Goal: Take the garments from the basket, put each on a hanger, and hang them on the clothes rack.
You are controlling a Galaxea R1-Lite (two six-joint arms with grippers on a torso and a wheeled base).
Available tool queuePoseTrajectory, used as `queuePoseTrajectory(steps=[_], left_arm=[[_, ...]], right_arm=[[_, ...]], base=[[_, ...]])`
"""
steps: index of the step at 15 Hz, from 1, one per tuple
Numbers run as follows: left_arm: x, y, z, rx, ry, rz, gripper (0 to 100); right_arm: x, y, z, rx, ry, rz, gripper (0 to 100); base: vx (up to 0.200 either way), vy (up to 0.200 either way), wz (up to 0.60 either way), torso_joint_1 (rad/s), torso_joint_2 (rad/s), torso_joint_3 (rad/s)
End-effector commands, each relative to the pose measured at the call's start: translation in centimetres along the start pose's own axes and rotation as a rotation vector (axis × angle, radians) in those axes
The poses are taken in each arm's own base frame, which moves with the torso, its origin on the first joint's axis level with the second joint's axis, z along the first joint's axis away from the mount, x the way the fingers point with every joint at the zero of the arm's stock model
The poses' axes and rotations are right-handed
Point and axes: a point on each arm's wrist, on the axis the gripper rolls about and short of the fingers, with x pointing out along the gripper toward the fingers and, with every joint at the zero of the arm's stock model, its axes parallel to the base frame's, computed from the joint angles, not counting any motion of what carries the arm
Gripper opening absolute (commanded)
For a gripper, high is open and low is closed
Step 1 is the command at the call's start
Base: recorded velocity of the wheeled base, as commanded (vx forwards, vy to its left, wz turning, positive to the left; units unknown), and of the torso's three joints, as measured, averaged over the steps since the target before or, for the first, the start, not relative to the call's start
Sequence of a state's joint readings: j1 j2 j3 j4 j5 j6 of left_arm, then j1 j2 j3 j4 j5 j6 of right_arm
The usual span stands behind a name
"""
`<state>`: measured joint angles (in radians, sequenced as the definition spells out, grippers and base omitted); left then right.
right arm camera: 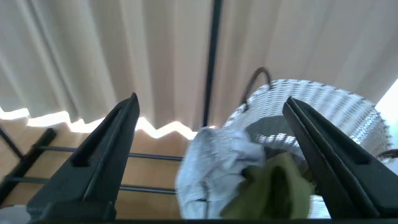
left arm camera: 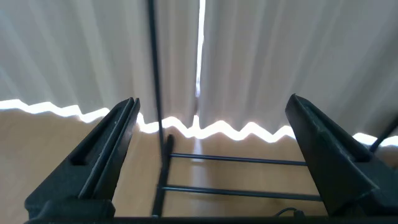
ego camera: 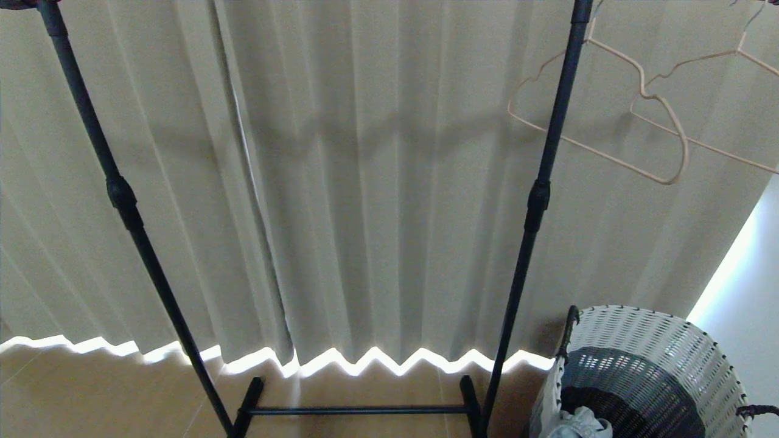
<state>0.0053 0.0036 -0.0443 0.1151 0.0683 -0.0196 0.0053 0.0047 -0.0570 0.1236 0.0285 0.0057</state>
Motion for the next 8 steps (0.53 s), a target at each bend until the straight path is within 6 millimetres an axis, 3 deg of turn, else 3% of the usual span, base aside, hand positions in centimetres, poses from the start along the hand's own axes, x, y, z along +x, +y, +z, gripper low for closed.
queuePoseTrajectory(steps=[1,2,8], left_arm=[[-0.01,0.0,0.0,0.0,-0.001,0.002,100],[-0.01,0.0,0.0,0.0,-0.001,0.002,100],[-0.01,0.0,0.0,0.0,-0.001,0.002,100]], right_arm=[[0.01,0.0,-0.01,0.0,0.002,0.001,100],[0.01,0.0,-0.01,0.0,0.002,0.001,100],[0.01,0.0,-0.01,0.0,0.002,0.001,100]], base=[[0.0,-0.2,0.0,0.007,0.0,0.002],[0.0,-0.2,0.0,0.002,0.01,0.002],[0.0,0.0,0.0,0.0,0.0,0.0]])
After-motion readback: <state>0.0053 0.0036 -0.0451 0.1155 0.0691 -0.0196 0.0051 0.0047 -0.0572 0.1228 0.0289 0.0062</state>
